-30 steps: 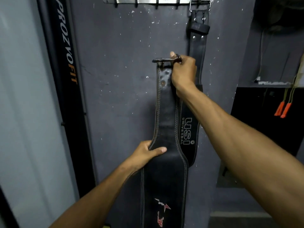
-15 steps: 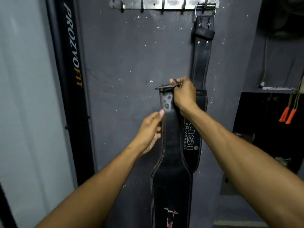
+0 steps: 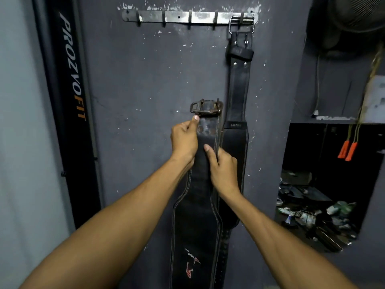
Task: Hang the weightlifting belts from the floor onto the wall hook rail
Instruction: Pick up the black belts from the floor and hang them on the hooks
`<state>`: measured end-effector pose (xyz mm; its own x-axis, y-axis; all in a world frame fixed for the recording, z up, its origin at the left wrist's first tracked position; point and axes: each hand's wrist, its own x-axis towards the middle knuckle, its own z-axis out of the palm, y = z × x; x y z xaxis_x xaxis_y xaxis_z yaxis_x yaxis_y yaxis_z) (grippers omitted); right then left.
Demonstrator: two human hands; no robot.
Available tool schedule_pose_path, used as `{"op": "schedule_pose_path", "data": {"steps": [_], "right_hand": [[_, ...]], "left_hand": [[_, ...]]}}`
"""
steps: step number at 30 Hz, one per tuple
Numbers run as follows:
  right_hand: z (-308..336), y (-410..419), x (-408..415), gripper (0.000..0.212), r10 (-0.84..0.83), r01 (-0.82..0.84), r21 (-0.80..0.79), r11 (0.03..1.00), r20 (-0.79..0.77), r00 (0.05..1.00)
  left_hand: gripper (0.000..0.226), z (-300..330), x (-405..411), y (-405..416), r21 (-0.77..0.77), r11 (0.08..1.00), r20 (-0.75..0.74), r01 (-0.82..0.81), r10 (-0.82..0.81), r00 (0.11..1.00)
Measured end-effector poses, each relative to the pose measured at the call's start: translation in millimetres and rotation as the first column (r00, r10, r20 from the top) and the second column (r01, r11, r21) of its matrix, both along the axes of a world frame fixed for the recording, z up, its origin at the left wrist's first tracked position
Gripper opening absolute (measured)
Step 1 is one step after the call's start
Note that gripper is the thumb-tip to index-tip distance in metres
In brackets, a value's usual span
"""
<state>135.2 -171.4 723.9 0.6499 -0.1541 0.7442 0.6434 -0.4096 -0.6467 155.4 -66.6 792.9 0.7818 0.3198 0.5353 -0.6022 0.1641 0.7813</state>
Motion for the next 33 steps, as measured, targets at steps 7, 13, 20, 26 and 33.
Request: {"op": "schedule_pose_path", "data": {"steps": [7, 13, 20, 26, 33], "right_hand": [[-63, -11, -9, 0.024, 0.365, -0.362, 0.058, 0.93, -0.228, 0.903], [-101, -24, -20, 0.022, 0.486, -0.463, 0.148, 0.874, -0.272, 0.831], [-157, -20, -37, 0.034, 0.494, -0.396, 0.338, 0.854, -0.288, 0.82], [-125, -19, -27, 0.038, 0.433, -0.373, 0.266, 0.889, -0.226, 0.872], [67, -26, 9, 0.072, 0.213, -0.209, -0.041, 0.977, 0.116, 0.97]], "left_hand": [[0.049, 20, -1, 0, -0.013, 1.0, 0.014, -0.016, 0.016, 1.0], [0.056, 26, -7, -1, -0.034, 0.999, 0.031, -0.018, 0.019, 0.999], [0.035, 32, -4, 6, -0.067, 0.997, -0.004, -0.023, 0.023, 1.0], [0.019, 40, -2, 18, -0.09, 0.994, 0.042, 0.058, -0.054, 0.998], [0.039, 34, 7, 6, 0.004, 0.997, 0.049, 0.079, -0.079, 0.996]]}}
